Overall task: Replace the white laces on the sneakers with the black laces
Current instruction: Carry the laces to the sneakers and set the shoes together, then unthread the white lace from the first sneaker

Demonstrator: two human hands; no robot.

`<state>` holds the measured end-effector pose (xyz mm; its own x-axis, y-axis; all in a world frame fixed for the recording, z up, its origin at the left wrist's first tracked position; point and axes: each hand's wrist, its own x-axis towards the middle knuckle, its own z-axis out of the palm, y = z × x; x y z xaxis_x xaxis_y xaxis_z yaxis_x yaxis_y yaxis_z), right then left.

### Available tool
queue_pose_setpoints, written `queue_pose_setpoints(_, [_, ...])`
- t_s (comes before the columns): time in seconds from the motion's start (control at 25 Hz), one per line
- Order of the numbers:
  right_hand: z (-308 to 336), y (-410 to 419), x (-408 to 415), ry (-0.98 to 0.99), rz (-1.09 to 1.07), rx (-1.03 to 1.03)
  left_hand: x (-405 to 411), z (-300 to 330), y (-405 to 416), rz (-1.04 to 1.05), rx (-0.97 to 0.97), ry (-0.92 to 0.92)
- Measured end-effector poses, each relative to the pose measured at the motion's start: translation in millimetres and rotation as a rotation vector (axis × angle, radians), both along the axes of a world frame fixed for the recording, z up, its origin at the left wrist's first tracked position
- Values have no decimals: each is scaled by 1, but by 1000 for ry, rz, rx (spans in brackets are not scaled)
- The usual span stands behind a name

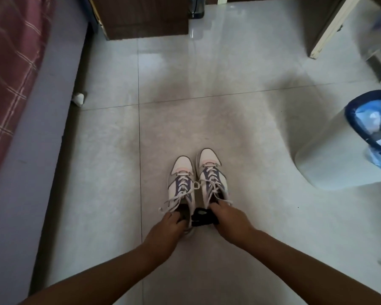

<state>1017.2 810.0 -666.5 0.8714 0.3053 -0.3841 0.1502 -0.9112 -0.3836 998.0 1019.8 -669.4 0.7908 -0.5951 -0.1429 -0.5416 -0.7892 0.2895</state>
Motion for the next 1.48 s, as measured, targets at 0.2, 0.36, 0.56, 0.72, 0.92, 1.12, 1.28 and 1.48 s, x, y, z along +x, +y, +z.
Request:
queue_pose_setpoints(0.2, [3,-53,10,-207,-648,211,-7,-9,-5,88,-24,-1])
queue_pose_setpoints(0.36, [-7,-94,18,102,-779,36,-11,-21,-3,189,-201,21])
queue_pose_setpoints(0.56, [-9,-35,11,232,-571,236,-14,-17,-7,223,-227,43])
queue_pose_setpoints(0.72, [-11,-10,37,251,-519,21,-8,-19,-2,250,-188,98])
queue_pose_setpoints(0.92, [-9,-32,26,179,-439,-185,-17,-15,16,311,-360,194])
queue_pose_setpoints(1.12, [9,0,36,-231,-74,-408,2,-9,34,636,-529,63])
queue_pose_setpoints(1.28, [9,68,61,-211,309,-47,24,-15,23,677,-182,194])
queue_pose_setpoints(1.48, [-1,87,62,-46,210,64,13,-21,18,837,-394,352])
